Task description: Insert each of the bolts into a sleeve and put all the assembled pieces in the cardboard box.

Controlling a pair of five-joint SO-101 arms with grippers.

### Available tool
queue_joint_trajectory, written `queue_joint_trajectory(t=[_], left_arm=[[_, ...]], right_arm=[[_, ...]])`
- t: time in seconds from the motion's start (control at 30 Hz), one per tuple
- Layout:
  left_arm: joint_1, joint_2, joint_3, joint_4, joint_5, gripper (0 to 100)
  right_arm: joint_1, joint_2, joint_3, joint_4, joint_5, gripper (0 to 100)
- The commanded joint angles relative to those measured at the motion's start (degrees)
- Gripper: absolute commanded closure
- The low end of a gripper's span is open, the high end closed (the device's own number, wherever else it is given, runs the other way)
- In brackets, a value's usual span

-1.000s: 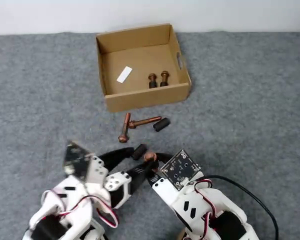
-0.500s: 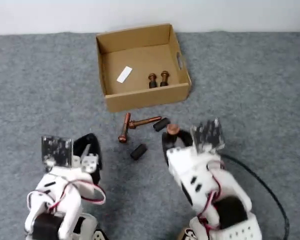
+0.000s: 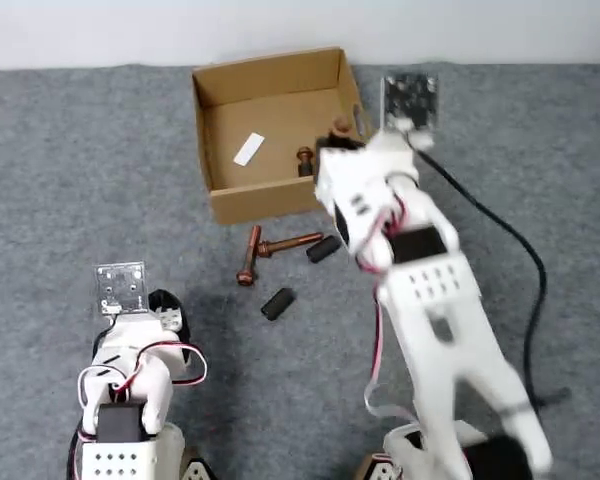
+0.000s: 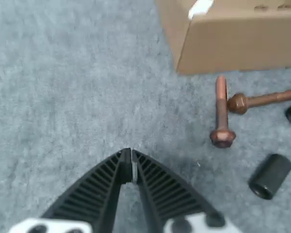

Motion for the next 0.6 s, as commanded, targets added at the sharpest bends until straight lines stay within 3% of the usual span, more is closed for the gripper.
queue_joint_trajectory(t=[0.0, 0.17, 0.3, 0.57], left_arm=[[-0.1, -0.1, -0.2, -1.3, -0.7, 100], [-0.3, -0.4, -0.2, 1.2, 8.1, 99], [-0.4, -0.3, -0.2, 1.2, 9.1, 99], [-0.4, -0.2, -0.2, 1.2, 9.1, 99]], right_arm=[[0.8, 10.8, -12.3, -5.2, -0.7, 99.1], [0.8, 29.5, -26.2, -9.0, 2.4, 99.1], [0.8, 44.0, -38.7, -7.3, 3.4, 99.1], [0.6, 65.6, -65.0, 11.6, 3.6, 99.1]])
